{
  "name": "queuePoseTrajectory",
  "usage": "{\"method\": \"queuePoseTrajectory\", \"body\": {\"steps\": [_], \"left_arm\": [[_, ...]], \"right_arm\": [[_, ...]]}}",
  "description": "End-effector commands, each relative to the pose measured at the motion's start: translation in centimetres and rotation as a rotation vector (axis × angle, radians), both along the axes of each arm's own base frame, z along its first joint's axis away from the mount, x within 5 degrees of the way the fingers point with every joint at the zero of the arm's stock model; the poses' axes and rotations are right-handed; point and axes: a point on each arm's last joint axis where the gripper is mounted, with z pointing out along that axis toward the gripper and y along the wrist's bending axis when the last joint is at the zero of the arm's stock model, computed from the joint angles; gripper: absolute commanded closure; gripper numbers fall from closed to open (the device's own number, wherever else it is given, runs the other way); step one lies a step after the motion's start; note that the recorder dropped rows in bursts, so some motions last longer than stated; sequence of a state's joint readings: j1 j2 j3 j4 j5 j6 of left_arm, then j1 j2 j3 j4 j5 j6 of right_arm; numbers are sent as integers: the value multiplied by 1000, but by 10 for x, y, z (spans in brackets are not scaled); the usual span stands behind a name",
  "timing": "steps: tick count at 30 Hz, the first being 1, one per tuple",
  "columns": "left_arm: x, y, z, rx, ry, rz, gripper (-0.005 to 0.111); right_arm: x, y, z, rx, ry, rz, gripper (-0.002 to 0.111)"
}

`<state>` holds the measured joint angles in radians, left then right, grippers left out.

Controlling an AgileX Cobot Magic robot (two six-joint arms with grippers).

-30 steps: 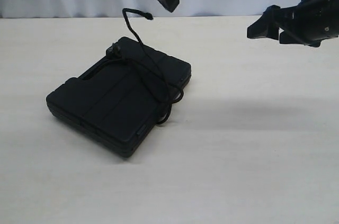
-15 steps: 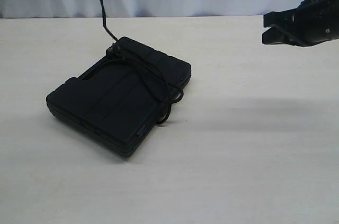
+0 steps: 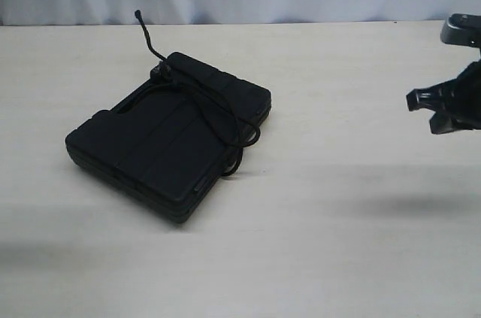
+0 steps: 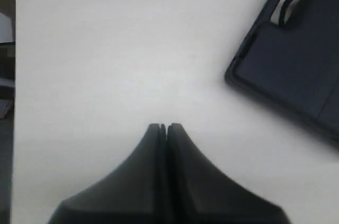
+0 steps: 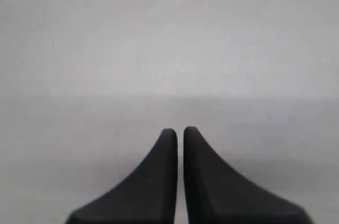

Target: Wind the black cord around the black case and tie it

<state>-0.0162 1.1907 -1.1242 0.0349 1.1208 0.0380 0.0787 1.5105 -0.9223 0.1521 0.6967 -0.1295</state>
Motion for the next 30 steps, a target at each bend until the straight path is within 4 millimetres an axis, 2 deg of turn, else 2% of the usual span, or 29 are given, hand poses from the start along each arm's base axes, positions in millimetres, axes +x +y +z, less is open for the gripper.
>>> {"method": "queuePoseTrajectory", "body": {"steps": [1, 7, 13, 17, 21, 25, 30], "left_arm": [[-34, -3, -9, -93, -206, 8, 107], [-92, -15, -22, -114, -461, -82, 107], [-143, -16, -49, -151, -710, -158, 107], [-179, -7, -40, -111, -940, -173, 107], [-209, -2, -34, -126, -1110, -170, 107], [-210, -2, -34, -137, -1119, -170, 107], [-211, -2, -33, -151, -1125, -168, 107]], "right_arm": [[-39, -7, 26, -15, -65, -19, 104], [-100, -12, 54, 14, -313, -47, 104], [-166, -18, 58, 53, -732, -81, 104], [-203, -22, 62, 82, -1011, -96, 104], [-228, -26, 65, 40, -1231, -80, 104], [-243, -27, 69, 48, -1334, -83, 104], [-252, -28, 71, 49, -1381, -83, 104]]}}
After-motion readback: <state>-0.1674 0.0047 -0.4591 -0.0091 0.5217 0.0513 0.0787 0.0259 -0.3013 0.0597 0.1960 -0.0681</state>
